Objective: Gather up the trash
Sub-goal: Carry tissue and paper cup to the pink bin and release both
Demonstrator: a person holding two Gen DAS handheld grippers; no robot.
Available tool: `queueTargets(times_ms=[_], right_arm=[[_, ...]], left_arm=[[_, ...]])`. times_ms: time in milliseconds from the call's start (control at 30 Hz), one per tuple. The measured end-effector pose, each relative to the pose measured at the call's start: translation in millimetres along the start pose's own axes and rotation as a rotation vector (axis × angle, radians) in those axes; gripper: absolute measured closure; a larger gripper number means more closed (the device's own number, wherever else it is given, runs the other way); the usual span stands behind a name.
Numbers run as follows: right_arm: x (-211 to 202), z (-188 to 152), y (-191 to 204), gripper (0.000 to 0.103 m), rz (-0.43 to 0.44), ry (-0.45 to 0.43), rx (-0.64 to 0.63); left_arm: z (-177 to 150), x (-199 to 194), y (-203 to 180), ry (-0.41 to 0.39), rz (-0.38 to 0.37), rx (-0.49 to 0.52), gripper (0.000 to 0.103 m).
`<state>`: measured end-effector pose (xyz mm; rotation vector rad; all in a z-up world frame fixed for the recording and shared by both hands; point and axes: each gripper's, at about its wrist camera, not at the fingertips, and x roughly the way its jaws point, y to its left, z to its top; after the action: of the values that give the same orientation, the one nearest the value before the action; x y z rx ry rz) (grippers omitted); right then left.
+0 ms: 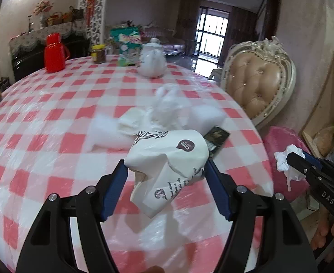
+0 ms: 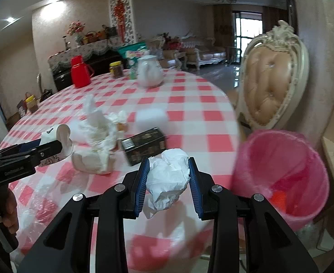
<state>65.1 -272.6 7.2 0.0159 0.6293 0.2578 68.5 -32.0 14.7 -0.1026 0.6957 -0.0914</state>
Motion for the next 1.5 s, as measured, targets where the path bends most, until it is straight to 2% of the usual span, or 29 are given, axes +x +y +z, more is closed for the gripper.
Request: queueTargets(times_ms=[233,500,900,1267,1500], right_arm=[[-13,3,-47,0.069,-0.098,-0.029,0.03],[-22,3,-107,0.069,-0.205,-0.038,0.087],[-16,0,-162,0.069,-0.285,-0.016,0.134],[-9,-2,-195,0.069,-0.315,0.006,0.165],[-1,1,-207,0.069,-0.32,0.02,0.173]], left_arm=[[13,11,-47,-0.009,-0.063,0.064,0.036],[30,30,-113,-0.018,-0.175,0.145,0.036],[55,68,-203,-0.01,-0.329,0.232,0.035],[63,103,-246,0.036,-0.404,0.252,0.035],[67,120,-259,0.063,-0.436,0.244,0.035]])
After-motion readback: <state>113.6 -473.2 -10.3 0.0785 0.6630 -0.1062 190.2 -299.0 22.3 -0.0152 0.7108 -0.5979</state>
